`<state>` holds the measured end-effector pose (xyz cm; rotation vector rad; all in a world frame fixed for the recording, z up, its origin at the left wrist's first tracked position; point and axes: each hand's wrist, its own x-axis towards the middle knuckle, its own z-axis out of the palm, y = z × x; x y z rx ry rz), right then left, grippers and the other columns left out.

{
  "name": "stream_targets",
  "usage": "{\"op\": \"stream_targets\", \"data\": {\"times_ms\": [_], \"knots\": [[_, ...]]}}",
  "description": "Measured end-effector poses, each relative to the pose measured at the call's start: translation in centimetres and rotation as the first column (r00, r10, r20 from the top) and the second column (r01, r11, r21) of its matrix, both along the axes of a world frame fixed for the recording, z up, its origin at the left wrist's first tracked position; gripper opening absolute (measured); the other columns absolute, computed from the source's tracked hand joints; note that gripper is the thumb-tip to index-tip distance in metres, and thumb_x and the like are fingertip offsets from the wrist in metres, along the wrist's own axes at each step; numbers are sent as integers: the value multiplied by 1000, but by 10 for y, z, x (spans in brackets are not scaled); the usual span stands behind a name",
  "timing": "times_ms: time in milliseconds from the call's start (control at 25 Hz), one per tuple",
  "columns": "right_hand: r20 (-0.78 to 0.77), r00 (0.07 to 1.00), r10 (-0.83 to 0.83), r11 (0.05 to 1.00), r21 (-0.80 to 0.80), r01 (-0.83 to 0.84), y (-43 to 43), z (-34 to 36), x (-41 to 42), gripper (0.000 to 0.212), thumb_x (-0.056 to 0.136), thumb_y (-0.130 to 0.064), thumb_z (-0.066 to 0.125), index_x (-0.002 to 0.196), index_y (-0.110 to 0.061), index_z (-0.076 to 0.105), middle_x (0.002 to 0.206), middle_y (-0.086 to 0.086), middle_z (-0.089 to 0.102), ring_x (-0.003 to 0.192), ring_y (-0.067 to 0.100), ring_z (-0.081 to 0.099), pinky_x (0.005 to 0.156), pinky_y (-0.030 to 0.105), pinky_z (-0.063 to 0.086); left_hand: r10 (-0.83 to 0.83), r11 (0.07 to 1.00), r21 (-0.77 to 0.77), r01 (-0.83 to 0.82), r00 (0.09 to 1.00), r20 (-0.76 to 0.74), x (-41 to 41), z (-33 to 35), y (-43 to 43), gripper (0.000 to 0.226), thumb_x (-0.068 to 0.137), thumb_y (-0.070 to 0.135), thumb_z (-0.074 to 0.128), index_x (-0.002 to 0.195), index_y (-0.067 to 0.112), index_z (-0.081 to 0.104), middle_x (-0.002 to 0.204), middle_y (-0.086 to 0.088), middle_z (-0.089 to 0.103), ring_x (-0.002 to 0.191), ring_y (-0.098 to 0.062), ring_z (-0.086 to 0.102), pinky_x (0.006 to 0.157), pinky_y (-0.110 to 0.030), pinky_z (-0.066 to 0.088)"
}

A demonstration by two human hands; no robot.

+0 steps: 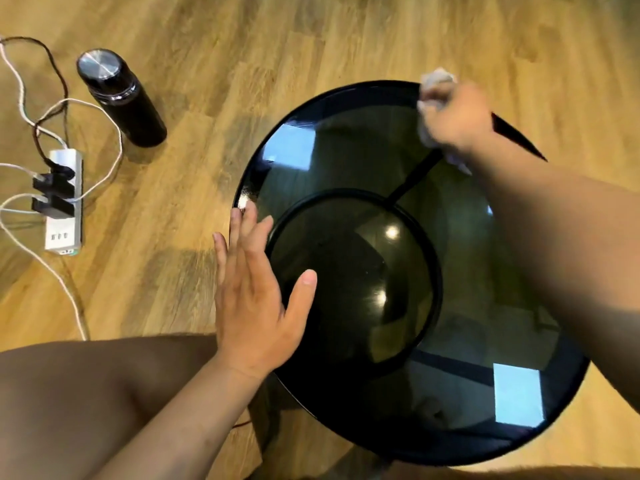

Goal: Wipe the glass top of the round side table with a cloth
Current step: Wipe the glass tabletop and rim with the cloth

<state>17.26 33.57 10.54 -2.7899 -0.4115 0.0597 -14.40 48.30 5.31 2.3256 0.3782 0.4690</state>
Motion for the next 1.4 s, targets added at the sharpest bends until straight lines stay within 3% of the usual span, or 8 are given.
{"op": "stream_targets", "data": {"times_ms": [200,360,440,600,800,960,1160,1400], "knots": [[-72,922,380,921,120,-370,111,3,-79,30,89,-17,57,114,-18,72,126,8,62,113,23,60,94,18,42,6,999,-34,-6,1000,9,1,3,0,66,94,39,45,147,4,27,163,-18,16,153,-29,5,122,-55,2],[-67,568,820,571,127,-811,101,-1,-164,31,84,-20,64,114,-18,71,117,10,65,108,27,59,91,27,39,15,999,-51,-13,999,33,0,3,-2,64,96,40,41,148,8,21,163,-20,13,153,-30,3,120,-59,7],[-89,571,816,577,84,-812,91,-3,-133,36,87,-19,62,123,-15,66,125,13,63,113,32,56,96,33,40,17,999,-49,-15,999,37,1,2,0,62,96,39,41,148,11,21,163,-19,13,153,-29,4,120,-59,7],[94,934,345,938,-78,-339,30,-1,-15,36,92,-20,50,125,-17,65,129,16,61,115,33,60,100,35,46,29,997,-73,-27,999,30,1,-2,0,62,97,40,42,149,13,21,164,-16,12,154,-26,2,122,-55,6],[81,993,86,996,-45,-83,28,-7,-1,35,89,-21,48,116,-18,69,122,17,66,108,29,63,96,25,48,43,996,-79,-40,999,29,2,-4,1,64,100,47,34,152,14,16,165,-15,9,154,-24,0,123,-45,0],[38,814,580,811,74,-581,102,-6,-117,25,85,-21,60,105,-22,76,115,9,68,110,28,60,95,27,42,51,993,-104,-49,999,16,2,1,1,68,98,41,37,152,6,17,164,-21,8,153,-26,-1,123,-45,0],[-42,637,770,635,150,-758,49,0,-258,16,78,-18,68,92,-15,75,97,8,69,87,28,58,77,40,50,208,910,-391,-136,966,150,1,20,9,66,96,41,39,149,6,22,161,-24,17,152,-29,10,120,-56,13],[-144,475,868,494,149,-857,-86,8,-313,20,89,-20,66,107,-22,74,122,7,64,96,25,57,79,40,51,-69,997,36,71,996,-52,-1,13,5,63,98,44,32,152,13,22,165,-17,11,153,-27,0,120,-56,-3]]}}
